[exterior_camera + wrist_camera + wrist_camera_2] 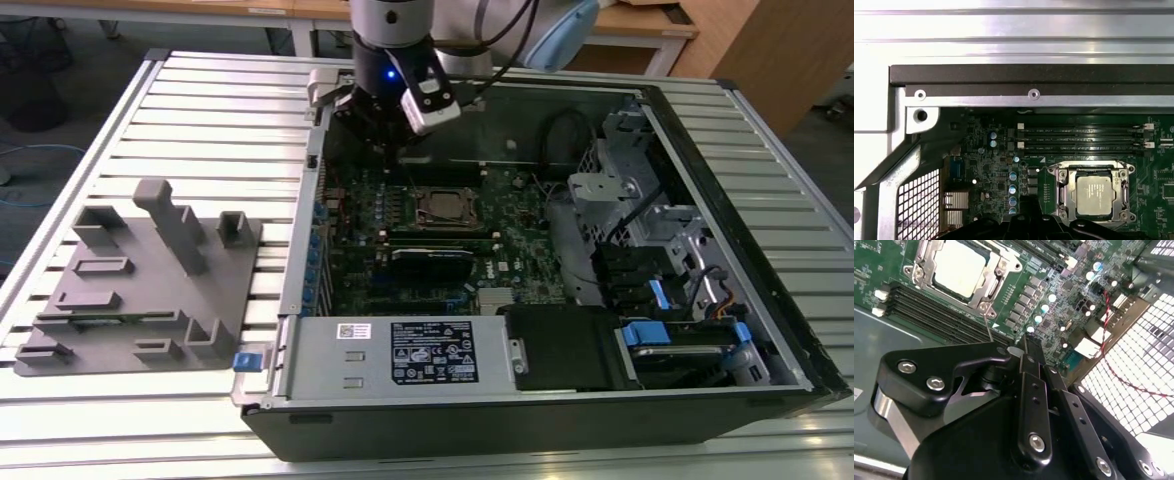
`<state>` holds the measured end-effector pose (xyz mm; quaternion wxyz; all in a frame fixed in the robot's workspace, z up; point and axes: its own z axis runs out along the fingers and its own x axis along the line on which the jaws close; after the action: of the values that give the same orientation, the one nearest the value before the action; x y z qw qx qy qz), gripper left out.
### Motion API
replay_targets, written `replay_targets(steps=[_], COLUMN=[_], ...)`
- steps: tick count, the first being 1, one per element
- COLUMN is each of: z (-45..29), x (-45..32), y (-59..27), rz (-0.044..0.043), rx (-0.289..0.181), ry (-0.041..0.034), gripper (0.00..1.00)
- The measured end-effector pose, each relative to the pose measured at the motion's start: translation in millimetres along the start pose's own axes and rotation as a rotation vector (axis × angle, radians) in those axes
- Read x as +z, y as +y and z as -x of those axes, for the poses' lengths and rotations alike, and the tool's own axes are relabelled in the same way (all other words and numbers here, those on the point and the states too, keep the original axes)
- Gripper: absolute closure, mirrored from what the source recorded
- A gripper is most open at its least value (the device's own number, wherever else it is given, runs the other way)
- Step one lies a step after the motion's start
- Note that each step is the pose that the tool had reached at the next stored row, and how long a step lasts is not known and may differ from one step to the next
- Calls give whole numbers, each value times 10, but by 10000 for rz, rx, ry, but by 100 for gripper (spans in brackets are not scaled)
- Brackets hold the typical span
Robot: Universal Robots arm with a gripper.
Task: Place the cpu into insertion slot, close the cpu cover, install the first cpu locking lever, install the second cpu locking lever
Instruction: 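Install the first cpu locking lever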
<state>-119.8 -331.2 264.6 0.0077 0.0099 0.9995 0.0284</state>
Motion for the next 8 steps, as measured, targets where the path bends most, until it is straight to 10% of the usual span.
replay_targets(steps=[8], z=[-59], x=[37], y=[-3], rz=[486], rx=[8], ry=[-1], gripper=[89])
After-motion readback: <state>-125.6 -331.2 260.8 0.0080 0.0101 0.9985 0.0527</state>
